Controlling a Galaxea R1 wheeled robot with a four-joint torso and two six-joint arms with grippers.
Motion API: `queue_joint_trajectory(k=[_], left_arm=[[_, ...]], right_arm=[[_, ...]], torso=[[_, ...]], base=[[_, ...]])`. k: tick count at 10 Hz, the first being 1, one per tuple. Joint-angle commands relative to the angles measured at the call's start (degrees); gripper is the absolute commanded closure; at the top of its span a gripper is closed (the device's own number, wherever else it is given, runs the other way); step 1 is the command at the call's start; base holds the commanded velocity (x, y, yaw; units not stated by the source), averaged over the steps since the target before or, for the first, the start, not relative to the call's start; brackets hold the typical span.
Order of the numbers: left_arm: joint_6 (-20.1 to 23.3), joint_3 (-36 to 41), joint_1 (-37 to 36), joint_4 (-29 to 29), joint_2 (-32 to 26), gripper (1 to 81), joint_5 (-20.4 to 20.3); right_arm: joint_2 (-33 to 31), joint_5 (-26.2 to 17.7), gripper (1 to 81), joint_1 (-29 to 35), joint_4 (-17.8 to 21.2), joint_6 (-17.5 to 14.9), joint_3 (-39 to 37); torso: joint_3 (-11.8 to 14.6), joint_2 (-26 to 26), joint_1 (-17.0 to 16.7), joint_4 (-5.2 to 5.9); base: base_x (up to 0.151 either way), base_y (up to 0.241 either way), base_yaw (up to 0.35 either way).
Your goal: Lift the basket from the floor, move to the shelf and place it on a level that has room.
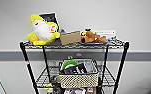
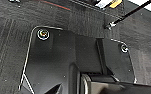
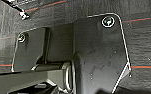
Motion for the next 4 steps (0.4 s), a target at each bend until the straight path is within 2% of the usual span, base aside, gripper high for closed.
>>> queue_joint_trajectory(k=[1, 4], left_arm=[[0.08, -3.31, -2.25, 0.81, 2.65, 1.0, 4.39], [-0.1, -3.31, -2.25, 0.45, 3.61, 1.0, 6.14]], right_arm=[[3.29, -6.1, 1.0, 1.85, -2.65, -0.18, -3.4], [3.9, -6.8, 1.0, 2.03, -2.82, -0.45, -3.4]], torso=[[0.0, 0.0, 0.0, 0.0], [0.02, 0.0, 0.0, 0.0]], base=[[0.0, 0.0, 0.0], [0.0, 0.0, 0.0]])
